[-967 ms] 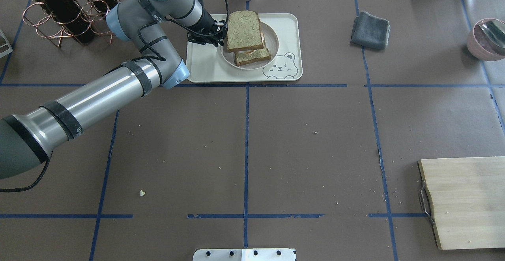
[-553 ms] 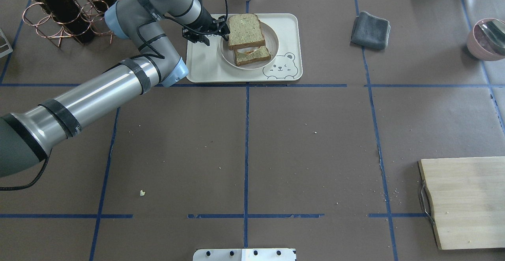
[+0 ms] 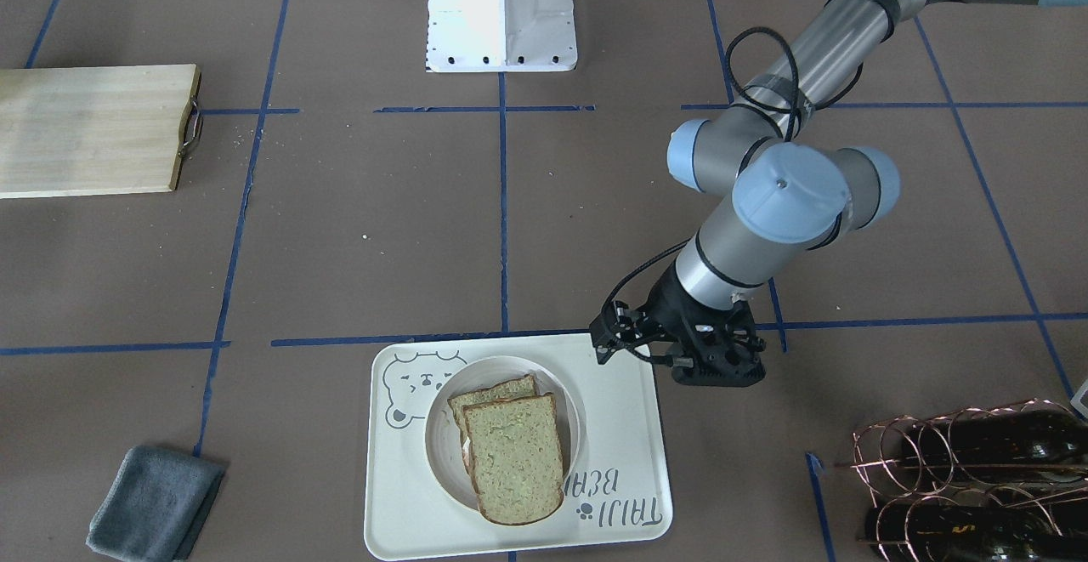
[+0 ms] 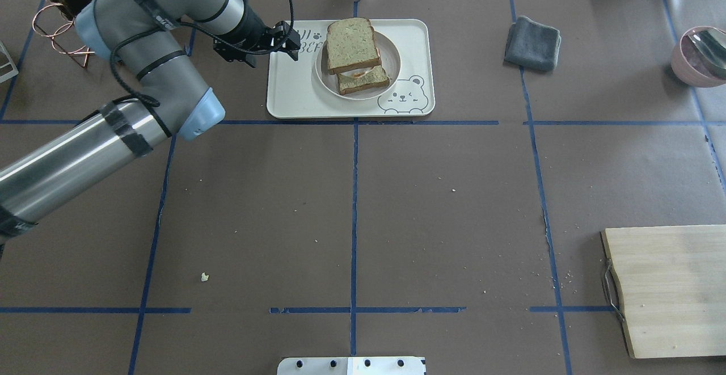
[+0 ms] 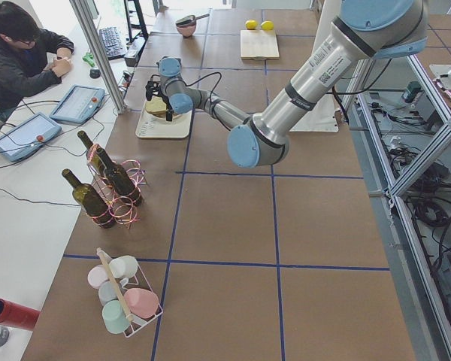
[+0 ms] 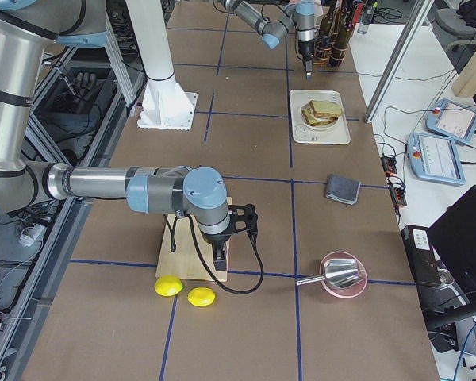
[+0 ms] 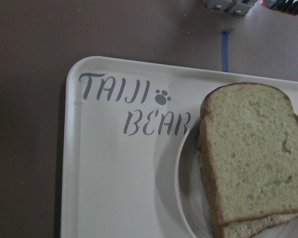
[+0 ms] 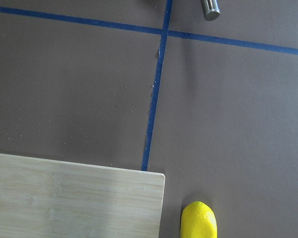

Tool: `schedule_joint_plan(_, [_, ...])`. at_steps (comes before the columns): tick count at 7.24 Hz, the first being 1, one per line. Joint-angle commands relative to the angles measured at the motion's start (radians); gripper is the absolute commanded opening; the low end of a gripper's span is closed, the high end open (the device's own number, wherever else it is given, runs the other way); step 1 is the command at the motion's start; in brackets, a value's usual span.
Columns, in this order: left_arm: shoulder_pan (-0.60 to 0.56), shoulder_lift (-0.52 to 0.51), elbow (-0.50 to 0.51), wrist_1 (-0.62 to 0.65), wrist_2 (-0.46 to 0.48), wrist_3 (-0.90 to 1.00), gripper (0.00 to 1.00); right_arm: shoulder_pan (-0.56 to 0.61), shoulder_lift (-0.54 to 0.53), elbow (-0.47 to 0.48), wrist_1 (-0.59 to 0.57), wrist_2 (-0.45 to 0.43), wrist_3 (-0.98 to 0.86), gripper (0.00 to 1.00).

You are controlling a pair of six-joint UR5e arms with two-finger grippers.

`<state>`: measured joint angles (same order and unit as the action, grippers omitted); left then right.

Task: Make sandwich and place on tray

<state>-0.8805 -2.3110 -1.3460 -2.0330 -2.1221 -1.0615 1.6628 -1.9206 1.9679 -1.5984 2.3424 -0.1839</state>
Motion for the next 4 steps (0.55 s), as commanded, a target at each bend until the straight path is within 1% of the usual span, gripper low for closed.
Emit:
schedule_joint_plan(1, [-0.067,0.228,-0.343,0.181,0.004,0.232,1.0,0.0,0.0,0.0,0.0,-0.002,0.006,1.0])
schedule_joint_plan(2, [-0.128,0.351,-0.439,0.185,-0.002,0.377,1.0,0.0,0.002,0.0,0.0,-0.005,0.009,1.0])
schedule_joint_plan(3, [-0.205,0.463,-0.491,0.185,-0.005,0.537,1.0,-0.015,0.003,0.0,0.002,-0.002,0.041,1.0])
schedule_joint_plan(4, [-0.286,0.546,-0.513,0.185,-0.03,0.657,1.0,-0.044,0.008,0.002,0.002,0.001,0.056,1.0])
